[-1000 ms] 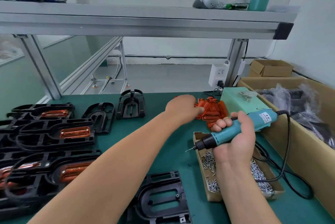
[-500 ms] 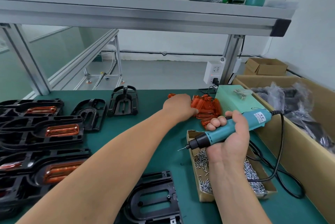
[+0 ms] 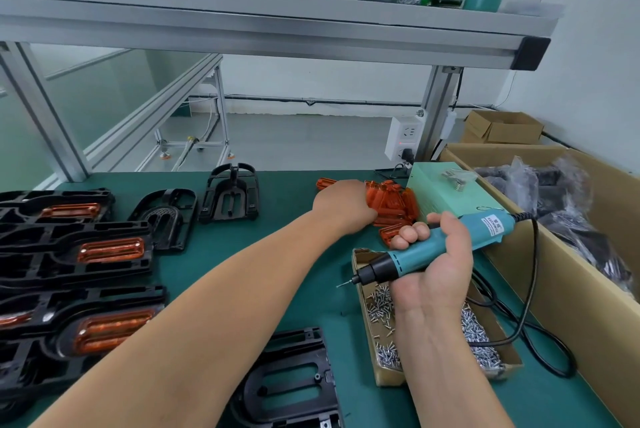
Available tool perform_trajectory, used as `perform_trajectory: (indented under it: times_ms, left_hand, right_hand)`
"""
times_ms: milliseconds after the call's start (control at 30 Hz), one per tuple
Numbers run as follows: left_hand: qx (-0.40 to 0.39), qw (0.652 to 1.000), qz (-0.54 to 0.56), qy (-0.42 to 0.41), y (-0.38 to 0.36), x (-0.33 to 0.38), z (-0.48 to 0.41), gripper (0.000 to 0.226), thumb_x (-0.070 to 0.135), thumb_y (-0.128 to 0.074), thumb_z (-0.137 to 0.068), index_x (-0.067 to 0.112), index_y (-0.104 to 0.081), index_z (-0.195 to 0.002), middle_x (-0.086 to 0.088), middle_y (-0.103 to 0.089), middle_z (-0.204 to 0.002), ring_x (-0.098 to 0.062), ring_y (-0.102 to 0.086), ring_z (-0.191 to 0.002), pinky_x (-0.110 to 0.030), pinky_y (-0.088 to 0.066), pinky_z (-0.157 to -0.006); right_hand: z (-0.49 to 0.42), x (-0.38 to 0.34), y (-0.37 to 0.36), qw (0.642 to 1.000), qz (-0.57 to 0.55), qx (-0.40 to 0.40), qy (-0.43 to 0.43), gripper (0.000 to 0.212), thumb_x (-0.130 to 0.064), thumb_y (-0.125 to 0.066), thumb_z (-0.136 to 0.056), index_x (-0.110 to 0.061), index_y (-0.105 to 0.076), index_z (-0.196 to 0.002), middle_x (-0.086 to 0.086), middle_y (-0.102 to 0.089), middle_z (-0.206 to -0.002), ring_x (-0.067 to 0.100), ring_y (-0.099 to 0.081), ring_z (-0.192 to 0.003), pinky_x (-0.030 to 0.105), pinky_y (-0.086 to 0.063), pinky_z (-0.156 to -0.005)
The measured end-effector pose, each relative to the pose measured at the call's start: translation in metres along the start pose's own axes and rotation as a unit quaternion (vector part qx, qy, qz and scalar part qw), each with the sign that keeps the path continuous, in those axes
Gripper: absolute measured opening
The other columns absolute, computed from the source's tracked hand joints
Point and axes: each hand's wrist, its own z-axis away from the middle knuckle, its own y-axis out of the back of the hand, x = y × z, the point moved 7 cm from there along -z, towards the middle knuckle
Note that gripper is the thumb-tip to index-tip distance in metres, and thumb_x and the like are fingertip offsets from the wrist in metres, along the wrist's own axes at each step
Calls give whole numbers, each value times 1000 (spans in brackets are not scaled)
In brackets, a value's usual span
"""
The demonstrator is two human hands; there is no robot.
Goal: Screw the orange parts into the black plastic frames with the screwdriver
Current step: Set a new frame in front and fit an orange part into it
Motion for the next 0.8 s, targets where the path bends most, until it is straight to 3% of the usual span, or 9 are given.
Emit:
perform_trajectory:
  times_ms: [100, 167, 267, 367, 500, 567, 633, 700, 800]
  left_hand:
    - [-25, 1000, 5, -9, 1, -3, 8, 37, 33, -62, -87, 17, -47, -58, 0, -48, -57, -22, -47, -54, -29, -31, -49]
    - [-39, 999, -8, -13, 3, -6, 14, 26, 24, -62, -86, 11, -61, -64, -6, -58, -61, -27, -58, -61, -32, -42, -50]
    - [-45, 999, -24, -18, 5, -15, 22, 18, 20, -62, -85, 10, -77, -81, -8, -74, -80, -27, -69, -77, -34, -56, -64]
    - [-21, 1000, -13, 1, 2, -23, 27, 25, 31, -62, -86, 11, -73, -76, -5, -71, -75, -25, -67, -73, -30, -47, -55]
    - [5, 1000, 0, 11, 1, -11, 21, 53, 59, -66, -82, 16, -50, -55, 4, -50, -53, -18, -51, -51, -27, -29, -47]
    - [-6, 1000, -1, 7, -3, 0, 18, 58, 71, -67, -75, 19, -48, -57, 7, -50, -54, -14, -50, -51, -28, -31, -47]
    - [-23, 999, -26, 2, -9, 10, 15, 59, 79, -63, -70, 21, -59, -68, 6, -61, -64, -14, -59, -59, -28, -41, -51]
    - [-29, 998, -50, -7, -12, 17, 12, 56, 79, -62, -72, 23, -66, -79, 6, -66, -71, -17, -64, -67, -29, -48, -56]
    - [-36, 999, -28, -10, -13, 19, 12, 41, 61, -66, -79, 21, -60, -71, 4, -62, -68, -18, -60, -63, -27, -39, -51]
  right_hand:
    - [1, 0, 1, 1000, 3, 1, 2, 20, -25, -58, -103, -15, -56, -87, -1, -49, -65, 14, -50, -53, 26, -45, -48]
    - [2, 0, 2, 1000, 7, 2, 1, 19, -25, -57, -104, -15, -56, -87, -1, -49, -65, 14, -51, -53, 25, -45, -48]
    - [3, 2, 1, 1000, 3, 5, -4, 19, -25, -58, -104, -15, -56, -87, -1, -50, -65, 14, -51, -52, 25, -46, -48]
    - [3, 2, 2, 1000, -1, 13, -7, 19, -25, -58, -103, -15, -56, -87, -1, -50, -64, 14, -52, -51, 25, -46, -47]
    - [3, 3, 3, 1000, -2, 15, -6, 19, -25, -59, -103, -15, -56, -87, -1, -50, -64, 14, -51, -52, 26, -46, -47]
    - [2, 2, 3, 1000, -3, 16, -2, 19, -24, -59, -102, -14, -56, -87, 0, -49, -64, 14, -51, -52, 26, -46, -47]
    - [1, 1, 2, 1000, -5, 16, 1, 18, -23, -58, -102, -13, -55, -87, 0, -49, -64, 15, -50, -52, 26, -47, -47]
    - [1, 1, 2, 1000, -5, 15, 1, 19, -23, -58, -102, -13, -56, -86, 0, -49, -64, 15, -51, -51, 26, -47, -47]
    - [1, 1, 2, 1000, -2, 13, 2, 19, -23, -58, -102, -14, -56, -86, -1, -49, -64, 14, -51, -51, 26, -47, -47]
